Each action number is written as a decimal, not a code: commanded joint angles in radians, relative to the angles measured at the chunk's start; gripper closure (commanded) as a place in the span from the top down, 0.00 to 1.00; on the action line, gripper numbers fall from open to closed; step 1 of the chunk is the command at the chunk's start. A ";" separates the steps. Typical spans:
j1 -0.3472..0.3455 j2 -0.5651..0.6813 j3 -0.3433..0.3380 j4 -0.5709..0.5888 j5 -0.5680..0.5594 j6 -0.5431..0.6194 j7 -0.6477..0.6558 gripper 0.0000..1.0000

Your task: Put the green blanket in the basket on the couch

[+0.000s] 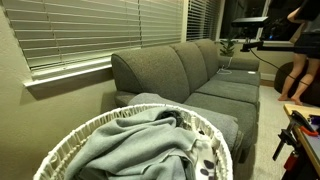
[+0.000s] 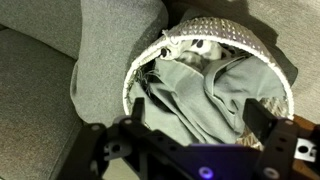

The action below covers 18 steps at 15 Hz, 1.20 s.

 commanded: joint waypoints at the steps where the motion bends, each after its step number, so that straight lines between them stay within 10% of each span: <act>1: 0.010 0.003 -0.009 0.002 -0.008 -0.003 0.007 1.00; 18: -0.037 0.299 -0.010 0.107 -0.130 0.224 -0.009 1.00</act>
